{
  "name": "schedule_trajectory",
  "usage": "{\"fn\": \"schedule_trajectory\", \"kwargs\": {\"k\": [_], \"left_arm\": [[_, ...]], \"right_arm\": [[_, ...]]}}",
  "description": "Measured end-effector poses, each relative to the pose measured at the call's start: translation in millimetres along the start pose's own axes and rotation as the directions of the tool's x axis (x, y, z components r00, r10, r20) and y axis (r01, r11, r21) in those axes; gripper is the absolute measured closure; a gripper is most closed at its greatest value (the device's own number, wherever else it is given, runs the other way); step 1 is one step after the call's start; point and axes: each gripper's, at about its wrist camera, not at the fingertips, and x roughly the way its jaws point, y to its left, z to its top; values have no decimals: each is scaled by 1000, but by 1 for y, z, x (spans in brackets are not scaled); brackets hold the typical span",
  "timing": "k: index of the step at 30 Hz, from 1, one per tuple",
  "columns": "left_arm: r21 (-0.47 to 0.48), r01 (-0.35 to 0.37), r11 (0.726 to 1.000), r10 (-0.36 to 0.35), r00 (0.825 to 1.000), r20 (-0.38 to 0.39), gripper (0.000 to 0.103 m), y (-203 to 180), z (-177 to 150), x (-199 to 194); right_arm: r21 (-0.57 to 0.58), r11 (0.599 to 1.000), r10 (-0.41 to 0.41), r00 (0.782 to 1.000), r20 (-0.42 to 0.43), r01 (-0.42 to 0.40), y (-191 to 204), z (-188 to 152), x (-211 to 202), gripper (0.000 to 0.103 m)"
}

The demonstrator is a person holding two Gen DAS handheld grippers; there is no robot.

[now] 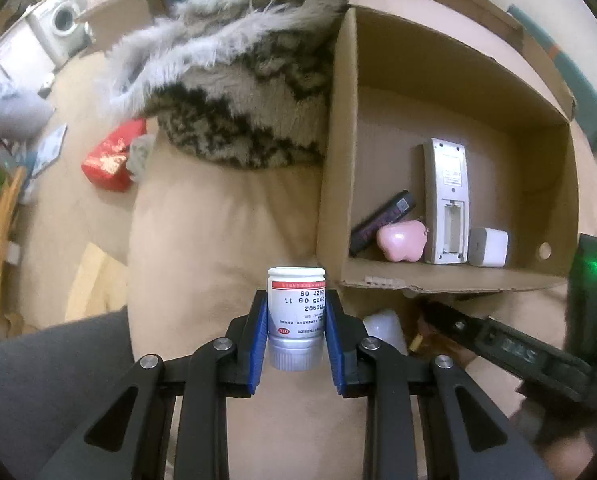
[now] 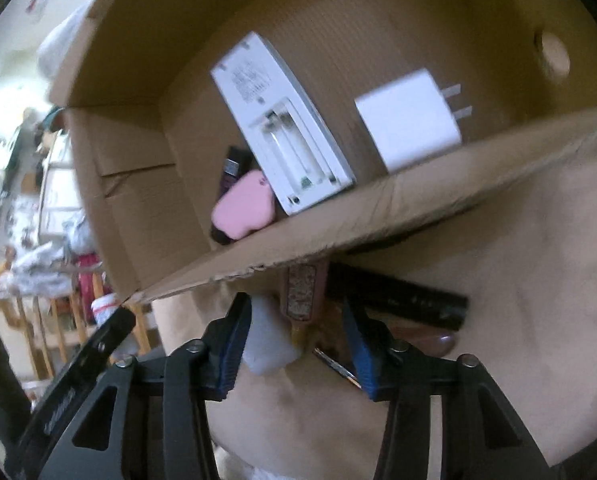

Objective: Organize rigid objects
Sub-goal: 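Grasp the pink patterned bottle with the right tool while the left tool holds the pill bottle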

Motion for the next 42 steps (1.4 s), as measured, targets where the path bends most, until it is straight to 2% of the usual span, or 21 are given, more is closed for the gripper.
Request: {"fn": "schedule_trajectory", "kwargs": {"k": [2, 5, 8, 16, 20, 23, 27, 29, 31, 37, 42], "left_arm": [[-10, 9, 1000, -9, 1000, 1, 79, 5, -2, 1], [-26, 38, 999, -38, 999, -5, 79, 10, -3, -1], [-33, 50, 998, -50, 999, 0, 79, 11, -4, -4], [-16, 55, 998, -55, 998, 24, 79, 1, -7, -12], [54, 12, 998, -15, 998, 58, 79, -12, -12, -19], [64, -3, 998, -2, 997, 83, 79, -15, -11, -26], [52, 21, 998, -26, 994, 102, 79, -18, -2, -39], [34, 80, 996, -82, 994, 75, 79, -21, 8, -41], [28, 95, 995, -96, 993, 62, 79, -26, 19, -41], [63, 80, 995, -86, 993, 83, 79, -55, 60, -41], [99, 49, 994, -58, 994, 91, 79, -73, 89, -24]], "right_arm": [[22, 999, -31, 999, 24, 30, 3, 0, 4, 64], [28, 998, -65, 997, 47, 64, 7, -2, 6, 75], [-17, 996, -82, 994, 76, 83, 12, -6, 1, 76], [-58, 998, -28, 995, 97, 34, 4, -22, -32, 76], [-80, 997, 9, 993, 117, 0, -3, -27, -63, 76], [-123, 992, 12, 989, 144, 6, 0, -23, -86, 76], [-181, 983, 23, 982, 189, 12, 1, -25, -115, 76], [-212, 977, 27, 978, 207, 18, -4, -11, -131, 76], [-242, 970, 24, 974, 223, 31, 1, -1, -137, 76], [-280, 959, 32, 969, 243, 39, 11, 40, -134, 76], [-270, 963, 37, 973, 230, 27, 18, 72, -115, 76]]}}
